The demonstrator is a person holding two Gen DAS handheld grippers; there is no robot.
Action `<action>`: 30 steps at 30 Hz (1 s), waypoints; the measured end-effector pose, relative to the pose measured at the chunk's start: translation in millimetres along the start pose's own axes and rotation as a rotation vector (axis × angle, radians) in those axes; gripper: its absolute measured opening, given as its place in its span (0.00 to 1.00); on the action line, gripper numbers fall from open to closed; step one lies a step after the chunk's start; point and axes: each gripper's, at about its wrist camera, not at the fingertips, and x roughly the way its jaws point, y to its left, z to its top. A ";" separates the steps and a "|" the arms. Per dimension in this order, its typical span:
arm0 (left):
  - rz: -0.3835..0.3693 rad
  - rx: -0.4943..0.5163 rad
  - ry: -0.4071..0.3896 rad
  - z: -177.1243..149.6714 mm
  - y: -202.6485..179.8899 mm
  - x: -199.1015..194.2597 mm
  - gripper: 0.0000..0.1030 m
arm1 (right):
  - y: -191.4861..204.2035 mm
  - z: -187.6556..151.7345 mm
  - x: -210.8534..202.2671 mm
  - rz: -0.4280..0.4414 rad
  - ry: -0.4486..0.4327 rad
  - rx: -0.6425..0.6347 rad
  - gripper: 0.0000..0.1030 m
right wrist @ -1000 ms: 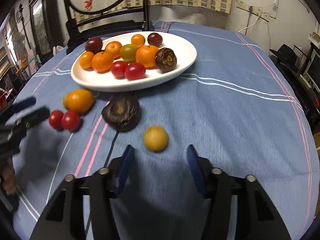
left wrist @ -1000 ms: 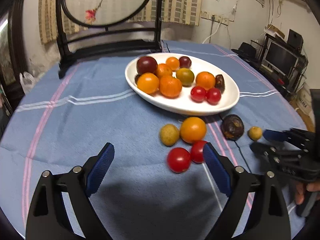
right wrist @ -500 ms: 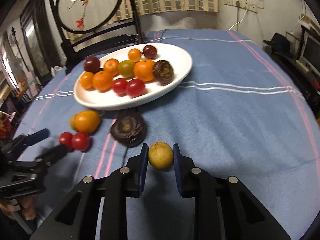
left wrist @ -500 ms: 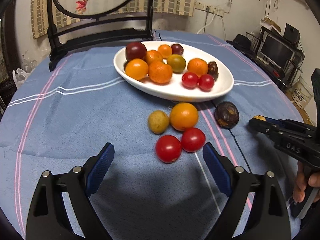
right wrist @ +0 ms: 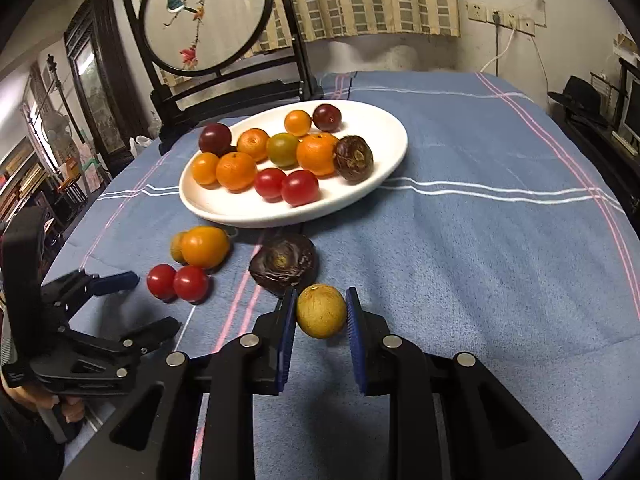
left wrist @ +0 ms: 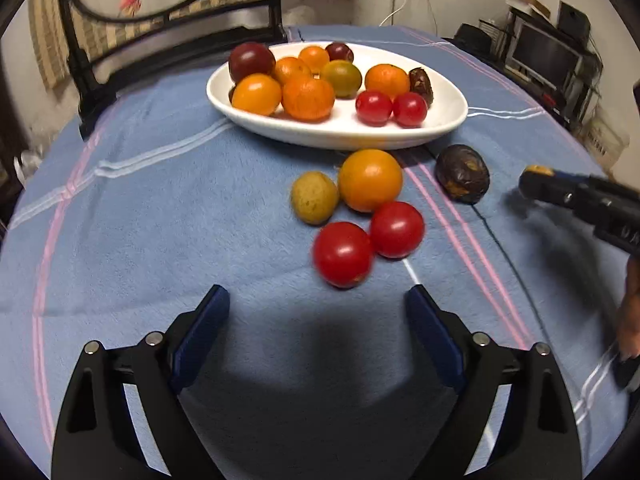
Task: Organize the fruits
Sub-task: 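Grasp a small yellow fruit with the right tool while the left grasps a red cherry tomato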
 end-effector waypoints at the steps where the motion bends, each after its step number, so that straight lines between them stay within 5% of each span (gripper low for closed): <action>1: -0.005 -0.015 0.003 0.3 3.0 0.8 0.87 | 1.3 0.1 -0.2 0.001 -0.001 -0.005 0.24; 4: 0.003 -0.009 -0.005 -0.2 2.2 0.5 0.86 | 4.1 -0.9 0.1 0.006 0.000 -0.018 0.24; 9: 0.006 -0.029 -0.020 4.2 3.6 0.8 0.70 | 8.5 -2.4 1.3 0.008 0.008 -0.037 0.24; 17: -0.016 -0.073 -0.052 15.7 0.6 4.8 0.29 | 9.8 -3.6 1.9 0.010 0.008 -0.044 0.24; 23: -0.034 -0.127 -0.071 12.5 7.3 -0.2 0.29 | 7.3 -3.2 0.5 0.006 -0.002 -0.039 0.24; 30: -0.055 -0.133 -0.182 25.6 -1.0 -41.3 0.28 | 11.2 -3.2 -8.2 0.014 -0.067 -0.059 0.24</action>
